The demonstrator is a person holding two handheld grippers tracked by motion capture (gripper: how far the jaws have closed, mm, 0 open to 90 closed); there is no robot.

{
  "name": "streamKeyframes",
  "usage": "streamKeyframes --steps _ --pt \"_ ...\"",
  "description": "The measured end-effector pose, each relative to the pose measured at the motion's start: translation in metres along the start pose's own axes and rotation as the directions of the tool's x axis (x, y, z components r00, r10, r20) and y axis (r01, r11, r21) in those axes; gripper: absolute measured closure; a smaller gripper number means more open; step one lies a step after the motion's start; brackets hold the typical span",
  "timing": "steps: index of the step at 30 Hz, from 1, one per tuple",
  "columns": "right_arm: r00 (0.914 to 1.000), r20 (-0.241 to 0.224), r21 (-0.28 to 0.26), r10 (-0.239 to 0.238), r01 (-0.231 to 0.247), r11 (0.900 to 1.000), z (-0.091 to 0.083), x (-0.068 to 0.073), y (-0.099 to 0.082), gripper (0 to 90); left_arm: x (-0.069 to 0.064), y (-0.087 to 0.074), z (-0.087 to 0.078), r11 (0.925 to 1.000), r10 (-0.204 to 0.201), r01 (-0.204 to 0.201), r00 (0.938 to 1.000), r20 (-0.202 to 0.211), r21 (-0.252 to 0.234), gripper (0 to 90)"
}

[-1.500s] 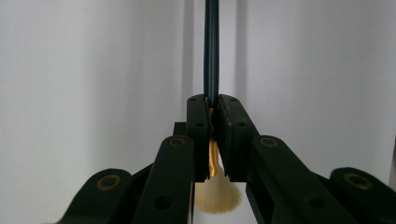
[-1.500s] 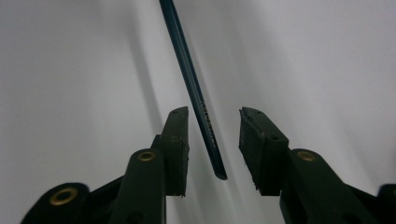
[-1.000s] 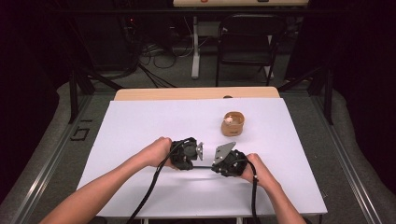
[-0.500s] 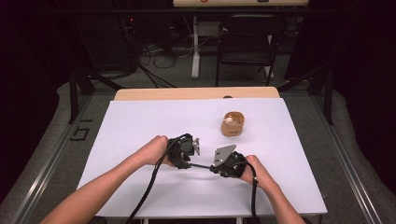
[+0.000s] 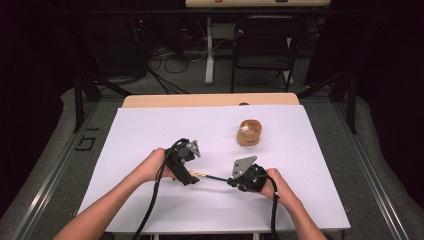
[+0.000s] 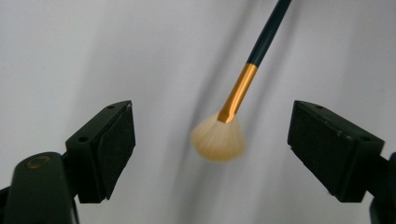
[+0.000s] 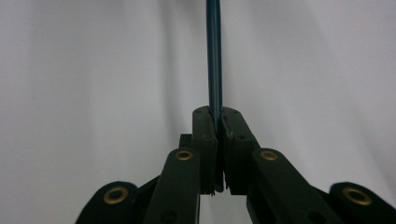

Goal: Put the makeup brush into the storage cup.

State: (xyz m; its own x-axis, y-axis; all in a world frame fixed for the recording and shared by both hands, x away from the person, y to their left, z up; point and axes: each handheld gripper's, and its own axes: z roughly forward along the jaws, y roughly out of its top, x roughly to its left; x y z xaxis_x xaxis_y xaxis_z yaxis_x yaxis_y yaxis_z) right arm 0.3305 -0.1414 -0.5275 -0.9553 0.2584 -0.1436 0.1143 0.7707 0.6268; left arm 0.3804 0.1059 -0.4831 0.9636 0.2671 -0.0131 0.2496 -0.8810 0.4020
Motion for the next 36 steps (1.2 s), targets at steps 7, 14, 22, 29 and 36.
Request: streamKeyframes --steps 7,14,22,29,36 --pt "0.9990 0.023 -0.011 0.039 -0.039 0.9992 -0.003 -0.001 -0.005 85.3 0.004 -0.024 -0.004 0.9911 -0.083 0.079 0.9962 -0.028 -0.107 6.8" --pt "0.9970 0.030 -0.022 0.072 -0.071 0.9972 -0.003 0.000 -0.009 85.3 0.005 -0.044 0.004 0.9615 -0.157 0.149 0.9875 -0.017 -0.231 0.7" --pt "0.9913 0.034 -0.061 0.127 -0.125 0.9903 -0.003 0.000 -0.011 85.3 0.000 -0.058 0.018 0.9284 -0.194 0.172 0.9803 -0.035 -0.329 0.0" --pt "0.9893 0.036 -0.101 0.142 -0.137 0.9853 -0.001 -0.002 -0.011 85.3 -0.004 -0.057 0.026 0.9113 -0.193 0.162 0.9800 -0.046 -0.379 0.0" --pt "0.9758 0.037 -0.139 0.216 -0.208 0.9681 -0.003 -0.009 -0.018 85.3 -0.007 -0.062 0.026 0.8685 -0.215 0.149 0.9724 -0.090 -0.473 0.0"
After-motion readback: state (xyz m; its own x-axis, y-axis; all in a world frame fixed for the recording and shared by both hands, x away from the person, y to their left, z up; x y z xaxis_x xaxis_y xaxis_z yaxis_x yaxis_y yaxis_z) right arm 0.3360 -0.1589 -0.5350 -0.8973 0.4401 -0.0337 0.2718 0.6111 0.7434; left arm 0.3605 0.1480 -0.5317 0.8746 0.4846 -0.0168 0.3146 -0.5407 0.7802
